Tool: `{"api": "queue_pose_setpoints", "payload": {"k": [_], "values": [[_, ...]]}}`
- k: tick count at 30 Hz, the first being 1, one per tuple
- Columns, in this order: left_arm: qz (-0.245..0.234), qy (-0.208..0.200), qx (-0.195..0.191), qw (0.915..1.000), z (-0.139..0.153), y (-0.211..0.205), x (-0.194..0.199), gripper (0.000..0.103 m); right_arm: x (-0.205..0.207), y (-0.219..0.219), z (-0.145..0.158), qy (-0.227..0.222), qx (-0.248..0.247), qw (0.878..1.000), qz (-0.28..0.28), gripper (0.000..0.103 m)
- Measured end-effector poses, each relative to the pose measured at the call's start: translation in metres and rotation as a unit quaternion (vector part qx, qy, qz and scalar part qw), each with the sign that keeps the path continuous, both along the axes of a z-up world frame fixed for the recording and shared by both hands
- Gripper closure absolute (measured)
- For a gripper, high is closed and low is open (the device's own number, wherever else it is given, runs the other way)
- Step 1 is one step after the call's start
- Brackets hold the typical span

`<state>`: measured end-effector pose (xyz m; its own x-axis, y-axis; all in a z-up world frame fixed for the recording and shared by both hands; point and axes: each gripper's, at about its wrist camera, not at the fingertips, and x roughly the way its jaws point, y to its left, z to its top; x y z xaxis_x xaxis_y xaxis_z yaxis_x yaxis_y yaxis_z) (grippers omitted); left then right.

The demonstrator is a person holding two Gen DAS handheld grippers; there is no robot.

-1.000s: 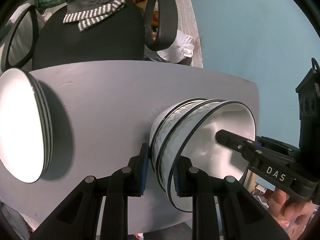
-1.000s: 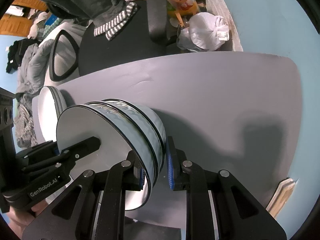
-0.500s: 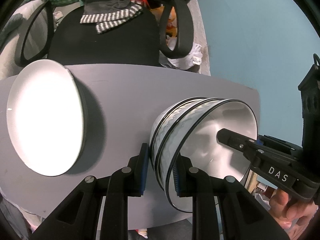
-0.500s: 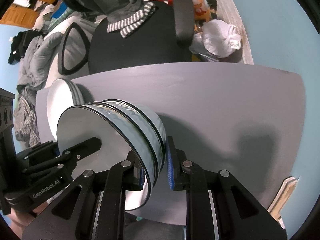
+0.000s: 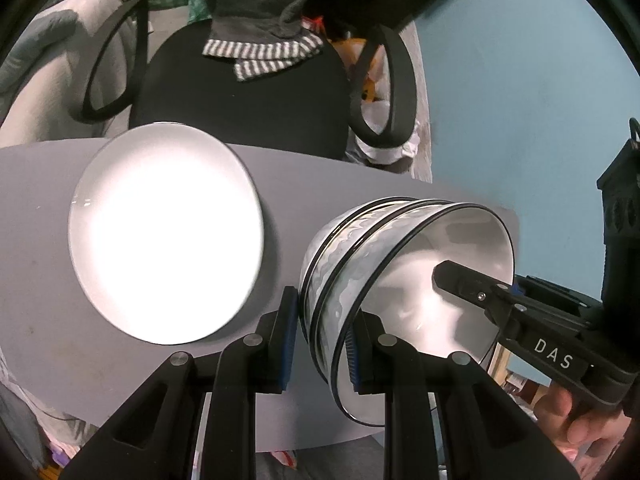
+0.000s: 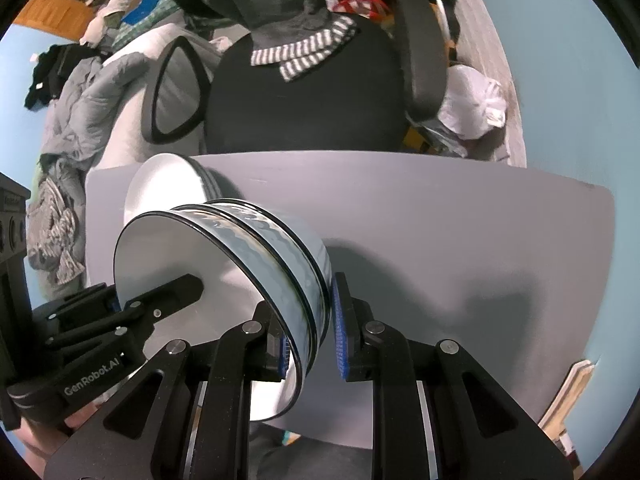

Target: Organize plates and bowls

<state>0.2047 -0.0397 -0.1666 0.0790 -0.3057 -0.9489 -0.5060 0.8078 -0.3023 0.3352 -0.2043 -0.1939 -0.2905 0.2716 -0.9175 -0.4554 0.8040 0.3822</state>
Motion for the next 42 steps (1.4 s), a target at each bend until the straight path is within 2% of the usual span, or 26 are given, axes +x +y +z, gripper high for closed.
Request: {"api": "queue_pose_setpoints", "payload": {"k": [7,16,29,42], "values": [[0.029,-0.006,0.007,0.9995,0.012,0.035,-0.019,0.082,-0.009,0.04,0.008,-0.004,0.011,1.0,0.023,0.085],[0.059,-0.001,0.01,0.9982,0.011,0.068,-0.041,0.082,-0.024,0.084,0.007,-0.005,0.011,0.998,0.057,0.085],[0.082,0.019,0.004,0.9964,-0.011,0.1,-0.058,0.082,-0.042,0.132,-0.012,0.006,-0.009,0.996,0.089,0.085],[0.077,0.04,-0.002,0.9962,-0.03,0.113,-0.062,0.082,-0.05,0.15,-0.032,0.025,-0.02,0.995,0.091,0.085]]}}
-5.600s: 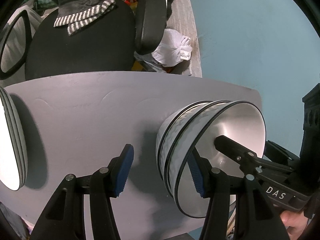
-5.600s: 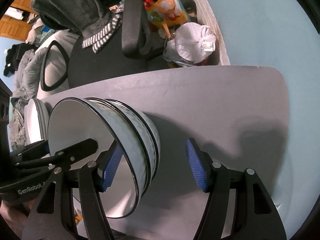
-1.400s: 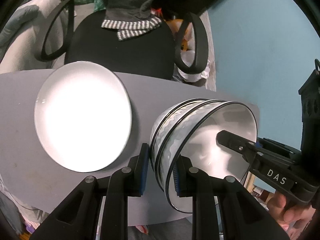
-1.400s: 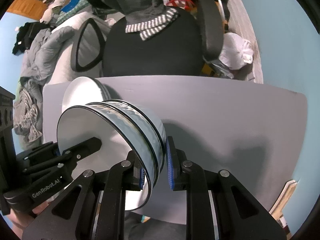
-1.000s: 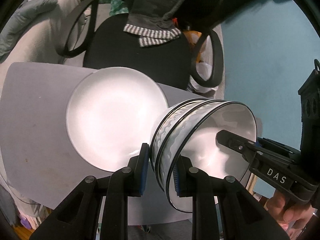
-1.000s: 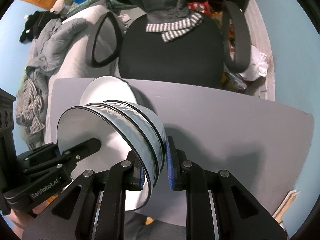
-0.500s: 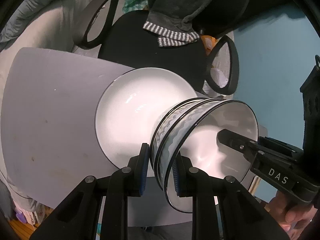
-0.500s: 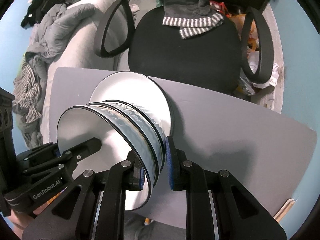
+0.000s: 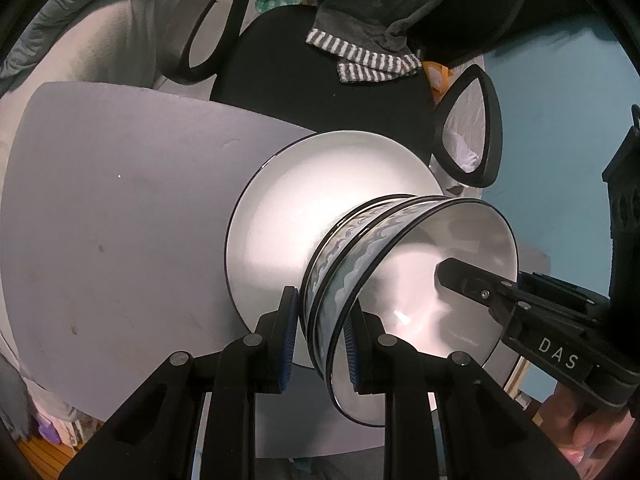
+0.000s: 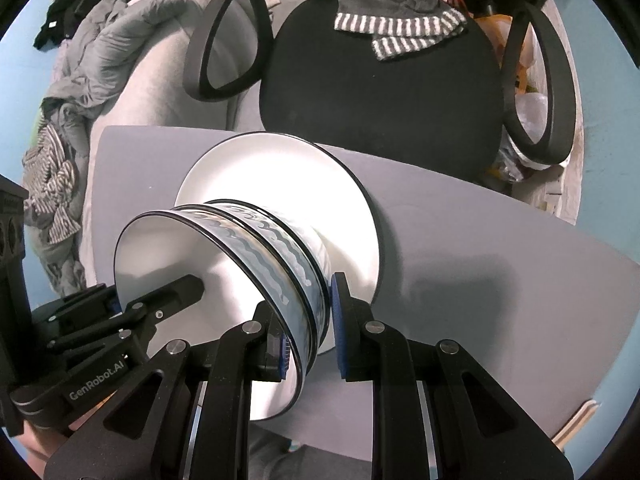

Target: Organize plates and bowls

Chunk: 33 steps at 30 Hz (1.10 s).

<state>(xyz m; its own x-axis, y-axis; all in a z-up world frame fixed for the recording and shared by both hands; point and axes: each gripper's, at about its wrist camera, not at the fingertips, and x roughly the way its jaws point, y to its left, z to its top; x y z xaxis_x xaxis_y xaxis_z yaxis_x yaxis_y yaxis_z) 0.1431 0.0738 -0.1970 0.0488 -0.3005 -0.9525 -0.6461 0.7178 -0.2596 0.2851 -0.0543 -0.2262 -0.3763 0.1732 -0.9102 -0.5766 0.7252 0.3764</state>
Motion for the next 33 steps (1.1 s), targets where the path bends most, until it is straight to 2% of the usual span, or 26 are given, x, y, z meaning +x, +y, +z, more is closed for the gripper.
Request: {"api": "queue_pose_setpoints", "payload": {"k": [12,18,23,25,29,31,33], "values": [[-0.009,-0.003,0.002,1.0,-0.001,0.001,0.001,0.082,0.001,0.005,-0.005,-0.006,-0.008,1.0,-0.007,0.085],[0.001,-0.011,-0.004,0.9999,-0.002,0.003,-0.002,0.078,0.001,0.004,-0.005,-0.006,-0.005,1.0,-0.009,0.082],[-0.011,-0.015,0.009,0.9998,-0.001,0.001,-0.005,0.075,-0.003,0.006,0.0,-0.031,-0.009,0.999,0.006,0.081],[-0.014,-0.017,0.021,0.9995,0.001,0.0,-0.006,0.067,-0.005,0.006,0.004,-0.045,-0.011,0.999,0.013,0.076],[-0.015,-0.021,0.044,0.9987,0.008,0.0,-0.008,0.062,-0.005,0.005,0.013,-0.074,-0.014,0.997,0.019,0.067],[-0.015,-0.024,0.053,0.9982,0.013,-0.002,-0.009,0.057,-0.005,0.003,0.02,-0.091,-0.011,0.996,0.018,0.054],[-0.017,-0.031,0.069,0.997,0.021,-0.003,-0.009,0.053,-0.004,0.0,0.026,-0.1,-0.008,0.995,0.013,0.049]]}}
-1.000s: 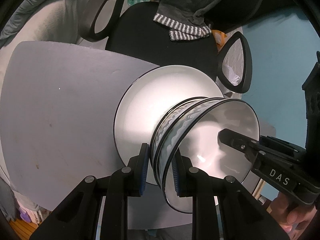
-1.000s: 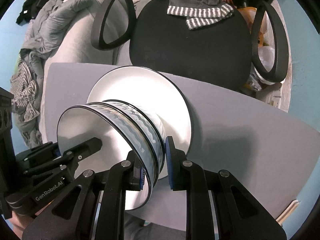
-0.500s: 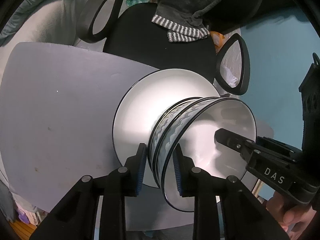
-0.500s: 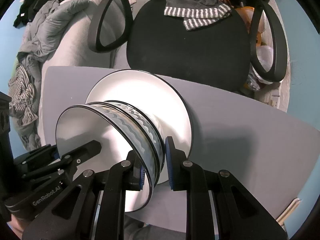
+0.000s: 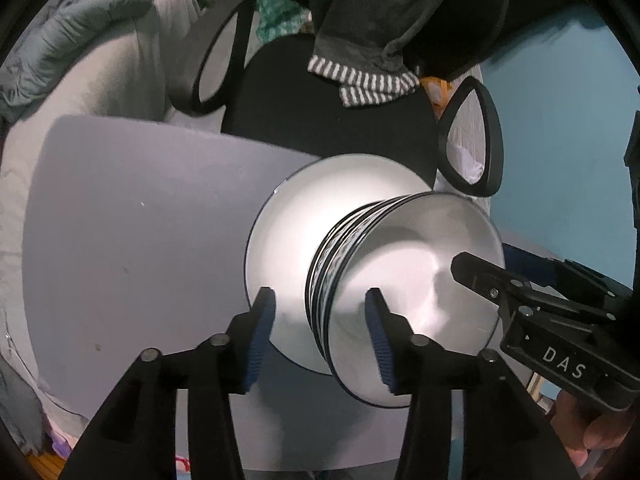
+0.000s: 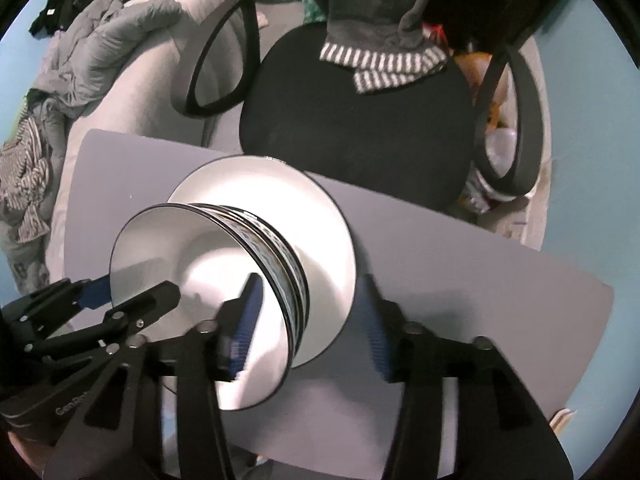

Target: Organize plates and bowls

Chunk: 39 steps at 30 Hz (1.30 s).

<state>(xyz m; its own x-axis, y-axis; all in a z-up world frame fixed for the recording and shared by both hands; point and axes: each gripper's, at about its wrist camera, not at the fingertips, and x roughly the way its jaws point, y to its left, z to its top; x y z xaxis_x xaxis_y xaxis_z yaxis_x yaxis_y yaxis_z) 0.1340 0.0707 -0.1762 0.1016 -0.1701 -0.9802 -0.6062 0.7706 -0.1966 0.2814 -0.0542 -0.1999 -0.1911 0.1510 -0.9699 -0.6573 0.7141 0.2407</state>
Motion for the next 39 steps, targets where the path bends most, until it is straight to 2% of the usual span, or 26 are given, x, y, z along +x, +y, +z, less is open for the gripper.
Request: {"api": "queue_pose_setpoints", "payload": {"k": [3,6,12,15,18,21,24,26,32,37,39], "values": [[-0.003,-0.013,0.018,0.9997,0.012,-0.003,-0.001,0.048,0.002,-0.005,0.01,-0.004,0.01,1.0,-0.012,0.047],[-0.01,-0.024,0.034,0.9991,0.025,-0.006,-0.003,0.046,0.003,-0.012,0.024,-0.014,0.023,0.999,-0.024,0.042],[-0.006,-0.059,0.041,0.9974,0.058,-0.017,-0.006,0.046,0.004,-0.028,0.056,-0.043,0.042,0.997,-0.041,0.04],[-0.012,-0.082,0.055,0.9951,0.079,-0.026,-0.007,0.037,0.004,-0.039,0.075,-0.064,0.052,0.995,-0.053,0.04],[-0.028,-0.102,0.078,0.9914,0.097,-0.035,-0.008,0.036,0.002,-0.048,0.095,-0.083,0.064,0.993,-0.058,0.04],[-0.045,-0.114,0.071,0.9899,0.107,-0.041,-0.01,0.034,0.0,-0.057,0.113,-0.095,0.078,0.991,-0.061,0.04],[-0.039,-0.126,0.067,0.989,0.117,-0.045,-0.015,0.033,-0.004,-0.064,0.13,-0.115,0.083,0.988,-0.056,0.039],[-0.034,-0.134,0.069,0.988,0.125,-0.047,-0.019,0.028,-0.008,-0.07,0.141,-0.133,0.084,0.986,-0.056,0.039],[-0.046,-0.147,0.084,0.9845,0.145,-0.062,-0.029,0.022,-0.013,-0.087,0.16,-0.144,0.098,0.982,-0.068,0.039],[-0.052,-0.159,0.114,0.9793,0.167,-0.076,-0.039,0.021,-0.015,-0.098,0.17,-0.149,0.11,0.979,-0.079,0.039],[-0.052,-0.163,0.118,0.9781,0.173,-0.079,-0.041,0.016,-0.016,-0.102,0.172,-0.157,0.11,0.978,-0.079,0.039]]}}
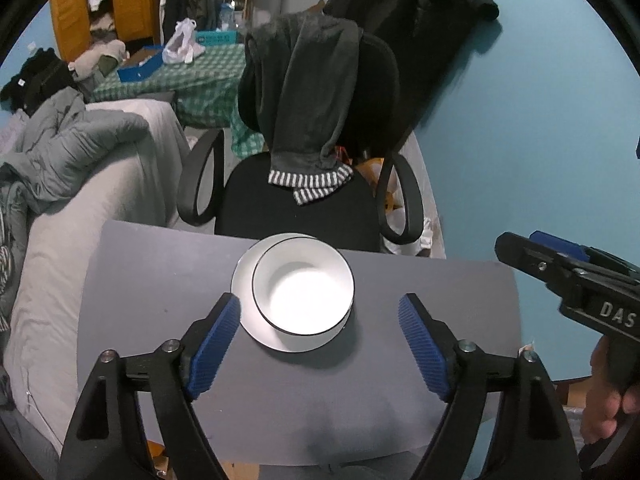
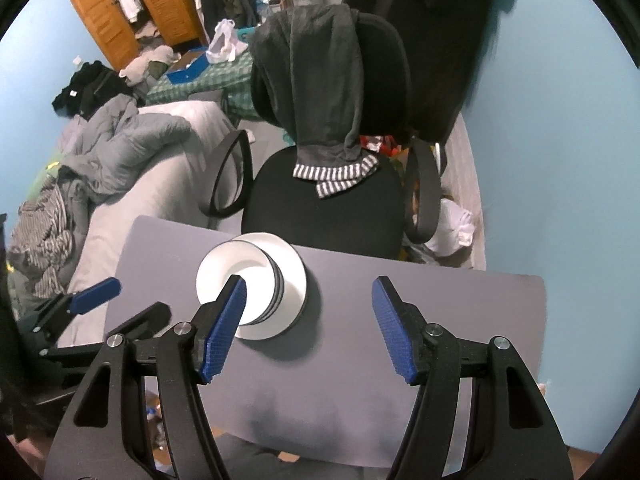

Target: Organize plates and bowls

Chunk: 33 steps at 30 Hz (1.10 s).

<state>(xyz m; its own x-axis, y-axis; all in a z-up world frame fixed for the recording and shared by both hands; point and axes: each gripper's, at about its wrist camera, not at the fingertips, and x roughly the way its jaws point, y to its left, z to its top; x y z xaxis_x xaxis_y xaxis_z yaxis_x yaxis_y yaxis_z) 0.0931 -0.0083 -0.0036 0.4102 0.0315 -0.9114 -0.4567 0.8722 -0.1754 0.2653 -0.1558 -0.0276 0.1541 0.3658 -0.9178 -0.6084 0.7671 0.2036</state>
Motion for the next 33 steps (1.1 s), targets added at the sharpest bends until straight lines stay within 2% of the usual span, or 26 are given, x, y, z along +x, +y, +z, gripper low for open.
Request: {"api": "queue_pose_setpoints", "payload": {"k": [4,11,20,28,33], "values": [[-0.01,-0.014,0.007,0.9998,0.013,-0.009,-0.005,0.016,-0.004,-0.003,0.005,-0.009,0.001,1.0,0.0,0.039],[0.012,-0.043,0.021,0.9988,0.031,-0.008,-0.018,0.016,-0.01,-0.015,0.011,-0.008,0.008,1.0,-0.011,0.039],[-0.006,-0.049,0.058,0.9971,0.047,-0.009,-0.024,0.016,-0.013,-0.021,0.013,-0.007,0.01,1.0,-0.021,0.039],[0.005,-0.052,0.057,0.997,0.05,-0.005,-0.03,0.016,-0.016,-0.019,0.016,-0.006,0.013,1.0,-0.018,0.039],[0.0,-0.043,0.075,0.9962,0.049,-0.006,-0.029,0.016,-0.018,-0.017,0.019,-0.004,0.012,1.0,-0.016,0.039]]}}
